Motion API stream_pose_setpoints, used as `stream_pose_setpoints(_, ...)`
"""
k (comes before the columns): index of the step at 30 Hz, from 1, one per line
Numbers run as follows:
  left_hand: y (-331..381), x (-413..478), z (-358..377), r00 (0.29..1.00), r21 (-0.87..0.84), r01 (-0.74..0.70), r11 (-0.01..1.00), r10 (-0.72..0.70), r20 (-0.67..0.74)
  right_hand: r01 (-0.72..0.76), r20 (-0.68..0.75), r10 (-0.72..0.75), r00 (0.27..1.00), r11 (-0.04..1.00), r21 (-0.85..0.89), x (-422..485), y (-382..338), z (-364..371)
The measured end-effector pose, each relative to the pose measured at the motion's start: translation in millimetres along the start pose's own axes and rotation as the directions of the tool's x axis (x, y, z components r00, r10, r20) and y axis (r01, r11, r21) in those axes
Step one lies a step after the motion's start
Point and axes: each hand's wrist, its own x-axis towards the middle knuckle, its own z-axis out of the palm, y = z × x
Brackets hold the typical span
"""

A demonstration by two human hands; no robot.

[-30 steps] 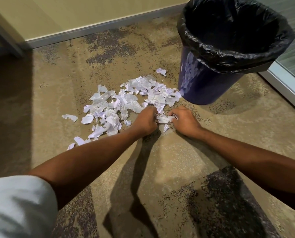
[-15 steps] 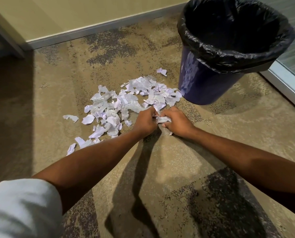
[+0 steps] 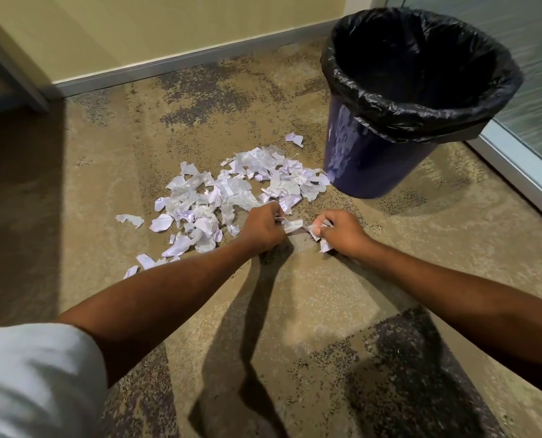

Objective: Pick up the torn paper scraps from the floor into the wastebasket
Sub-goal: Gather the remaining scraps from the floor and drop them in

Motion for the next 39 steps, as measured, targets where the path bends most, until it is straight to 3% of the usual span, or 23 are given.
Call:
stream_pose_setpoints(5,22,-4,1,0.996,-0.254,0.090,0.963,-0.084,0.037,-0.182,0.055,0.174,0.983,0.917,0.354,0,-5,-22)
stream_pose_setpoints(9,54,-14,-2,0.982,-0.561,0.171,0.810,-0.092,0.167,-0.172,0.109,0.134,0.985,0.828,0.535,-7,-38,-37)
stream_pose_setpoints(12,83,-22,-15,0.983,-0.669,0.182,0.721,-0.125,0.133,-0.111,0.102,0.060,0.993,0.785,0.610,-14,-68,-47)
stream_pose_setpoints(16,120,-33,-50,0.996,-0.729,0.077,0.680,-0.086,0.025,-0.003,0.051,-0.040,0.998,0.762,0.648,-27,-112,-66)
stream_pose_setpoints(23,198,-53,-106,0.983,-0.811,-0.011,0.586,-0.141,-0.115,0.137,-0.086,-0.107,0.991,0.698,0.703,-47,-182,-114)
stream_pose_setpoints(27,244,-47,-120,0.978,-0.841,-0.071,0.536,-0.128,-0.164,0.166,-0.173,-0.052,0.984,0.634,0.755,-46,-208,-151)
stream_pose_setpoints(33,297,-36,-122,0.990,-0.839,-0.029,0.543,-0.099,-0.099,0.153,-0.338,0.196,0.920,0.617,0.772,-15,-209,-195)
stream_pose_setpoints(37,308,-44,-119,0.993,-0.823,-0.045,0.566,-0.066,-0.100,0.147,-0.321,0.234,0.918,0.551,0.822,-34,-208,-206)
stream_pose_setpoints(39,310,-59,-120,0.999,-0.861,-0.033,0.507,0.002,-0.037,0.149,-0.284,0.230,0.931,0.470,0.870,-45,-210,-206)
